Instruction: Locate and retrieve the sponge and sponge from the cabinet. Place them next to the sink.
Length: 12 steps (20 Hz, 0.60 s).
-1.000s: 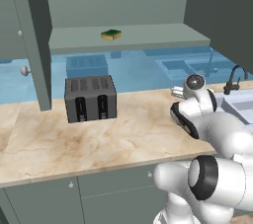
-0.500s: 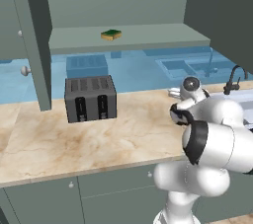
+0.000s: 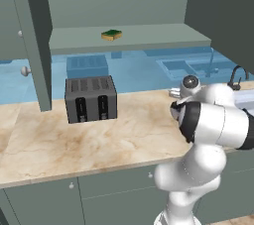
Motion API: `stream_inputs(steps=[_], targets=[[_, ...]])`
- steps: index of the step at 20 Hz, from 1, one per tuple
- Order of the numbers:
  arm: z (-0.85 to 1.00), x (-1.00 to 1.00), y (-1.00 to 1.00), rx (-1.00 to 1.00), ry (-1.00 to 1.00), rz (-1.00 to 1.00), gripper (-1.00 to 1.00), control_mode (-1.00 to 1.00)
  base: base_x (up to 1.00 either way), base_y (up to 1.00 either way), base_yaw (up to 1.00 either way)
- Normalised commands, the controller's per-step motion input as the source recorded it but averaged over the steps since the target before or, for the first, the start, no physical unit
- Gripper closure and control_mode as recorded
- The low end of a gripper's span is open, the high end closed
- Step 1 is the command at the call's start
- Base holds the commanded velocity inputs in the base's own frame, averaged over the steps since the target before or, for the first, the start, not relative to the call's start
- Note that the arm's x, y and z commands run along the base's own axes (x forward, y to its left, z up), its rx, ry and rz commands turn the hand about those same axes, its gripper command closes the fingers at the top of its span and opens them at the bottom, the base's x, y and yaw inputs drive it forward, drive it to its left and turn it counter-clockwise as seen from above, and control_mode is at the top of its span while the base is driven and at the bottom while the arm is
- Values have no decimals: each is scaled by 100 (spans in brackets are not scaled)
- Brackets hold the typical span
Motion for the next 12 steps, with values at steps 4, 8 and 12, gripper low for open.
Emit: stream_inputs(steps=[4,8,12], targets=[[-25,10,-22,0,1,1,100,-100,0,0,0],[-29,5,-19,0,0,0,100,-100,0,0,0],[-32,5,-8,1,0,2,100,-100,0,0,0]])
